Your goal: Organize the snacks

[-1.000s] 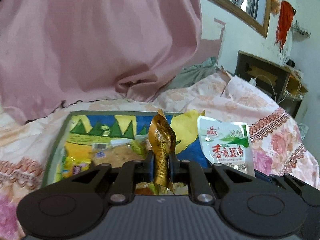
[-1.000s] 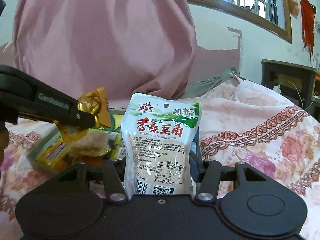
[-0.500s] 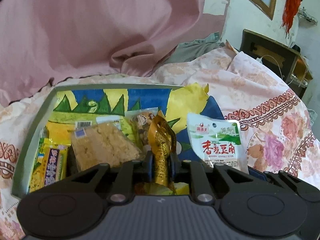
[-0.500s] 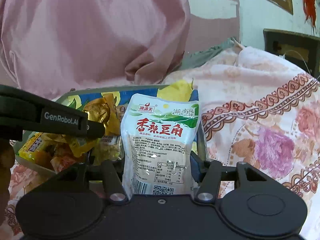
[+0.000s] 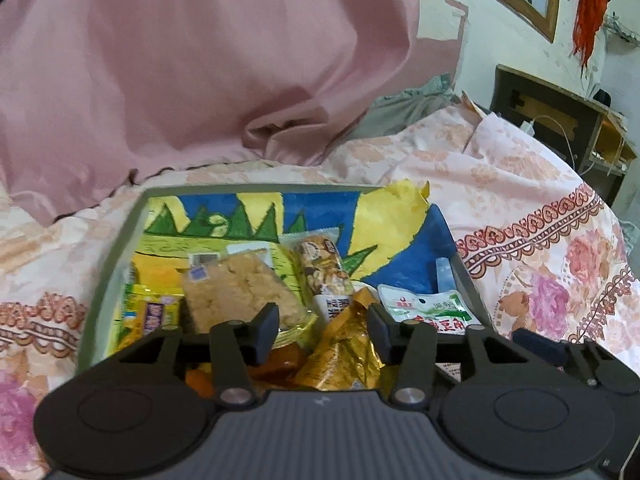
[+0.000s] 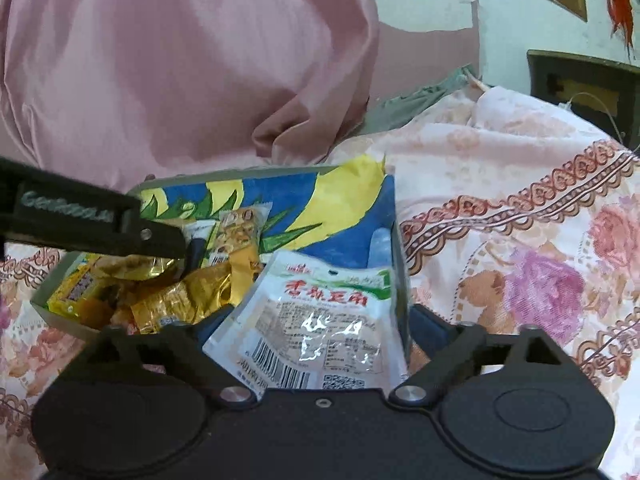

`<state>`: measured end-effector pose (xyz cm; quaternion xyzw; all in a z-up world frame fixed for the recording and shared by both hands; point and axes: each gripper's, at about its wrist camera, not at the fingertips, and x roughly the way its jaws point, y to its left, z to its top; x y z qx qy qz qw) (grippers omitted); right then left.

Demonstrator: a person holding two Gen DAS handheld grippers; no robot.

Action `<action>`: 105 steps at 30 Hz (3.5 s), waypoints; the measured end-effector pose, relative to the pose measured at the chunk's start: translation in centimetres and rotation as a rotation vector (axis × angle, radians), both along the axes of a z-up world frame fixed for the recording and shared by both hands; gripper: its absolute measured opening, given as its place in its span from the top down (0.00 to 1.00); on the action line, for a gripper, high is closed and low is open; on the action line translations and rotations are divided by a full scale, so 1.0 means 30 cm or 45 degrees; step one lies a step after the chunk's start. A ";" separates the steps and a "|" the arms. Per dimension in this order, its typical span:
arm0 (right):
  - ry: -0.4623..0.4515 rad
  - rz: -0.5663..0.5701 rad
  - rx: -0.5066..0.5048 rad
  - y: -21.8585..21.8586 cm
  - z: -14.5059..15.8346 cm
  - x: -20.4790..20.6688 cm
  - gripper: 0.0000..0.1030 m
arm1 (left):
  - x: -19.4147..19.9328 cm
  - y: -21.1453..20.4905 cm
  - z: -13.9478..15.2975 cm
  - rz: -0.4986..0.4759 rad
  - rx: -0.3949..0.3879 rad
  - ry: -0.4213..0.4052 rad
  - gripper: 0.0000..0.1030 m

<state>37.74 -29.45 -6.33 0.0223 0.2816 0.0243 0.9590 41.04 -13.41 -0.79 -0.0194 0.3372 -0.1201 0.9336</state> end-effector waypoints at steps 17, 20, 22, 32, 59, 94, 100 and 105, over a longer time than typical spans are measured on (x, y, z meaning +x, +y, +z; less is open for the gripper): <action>-0.123 -0.064 0.128 -0.036 0.206 -0.287 0.01 | -0.371 0.229 0.126 0.186 -0.051 -0.152 0.09; -0.145 -0.064 0.162 -0.028 0.242 -0.378 0.01 | -0.457 0.259 0.131 0.207 -0.041 -0.179 0.07; -0.162 -0.058 0.166 -0.018 0.263 -0.443 0.01 | -0.512 0.276 0.128 0.212 -0.038 -0.184 0.06; -0.100 0.009 0.130 0.065 0.255 -0.656 0.01 | -0.724 0.343 0.098 0.246 -0.020 -0.171 0.03; -0.029 0.032 0.062 0.129 0.217 -0.797 0.01 | -0.873 0.390 0.031 0.267 0.044 -0.115 0.01; 0.009 0.052 0.059 0.139 0.197 -0.782 0.01 | -0.863 0.392 -0.002 0.264 0.041 -0.067 0.01; 0.013 0.054 0.055 0.139 0.190 -0.782 0.01 | -0.864 0.392 -0.002 0.266 0.040 -0.067 0.01; 0.015 0.055 0.054 0.140 0.190 -0.781 0.01 | -0.863 0.390 -0.007 0.282 0.047 -0.052 0.01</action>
